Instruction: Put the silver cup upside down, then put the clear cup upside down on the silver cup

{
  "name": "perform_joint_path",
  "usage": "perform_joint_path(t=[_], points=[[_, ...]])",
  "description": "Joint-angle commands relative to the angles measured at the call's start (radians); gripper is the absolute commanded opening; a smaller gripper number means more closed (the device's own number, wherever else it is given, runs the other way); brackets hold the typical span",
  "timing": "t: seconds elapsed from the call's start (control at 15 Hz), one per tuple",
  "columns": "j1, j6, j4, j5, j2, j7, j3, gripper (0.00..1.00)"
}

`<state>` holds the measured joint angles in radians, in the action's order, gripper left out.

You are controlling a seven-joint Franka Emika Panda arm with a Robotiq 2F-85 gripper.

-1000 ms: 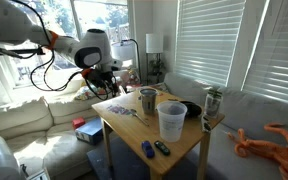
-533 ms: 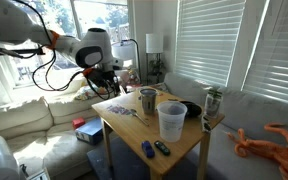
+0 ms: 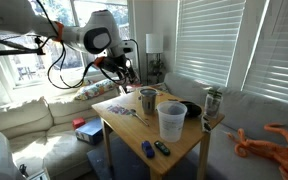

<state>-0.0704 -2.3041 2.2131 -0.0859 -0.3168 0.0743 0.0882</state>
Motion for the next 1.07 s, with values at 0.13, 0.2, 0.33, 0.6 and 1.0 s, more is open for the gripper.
perform_joint_path(t=[0.13, 0.2, 0.33, 0.6, 1.0], points=[[0.021, 0.174, -0.189, 0.196, 0.147, -0.032, 0.015, 1.0], [0.02, 0.196, -0.214, 0.224, 0.171, -0.034, 0.013, 1.0], [0.013, 0.205, -0.248, 0.239, 0.214, -0.052, 0.004, 1.0], [0.011, 0.19, -0.286, 0.245, 0.284, -0.084, -0.009, 1.0], [0.008, 0.18, -0.297, 0.229, 0.344, -0.065, -0.018, 1.0]])
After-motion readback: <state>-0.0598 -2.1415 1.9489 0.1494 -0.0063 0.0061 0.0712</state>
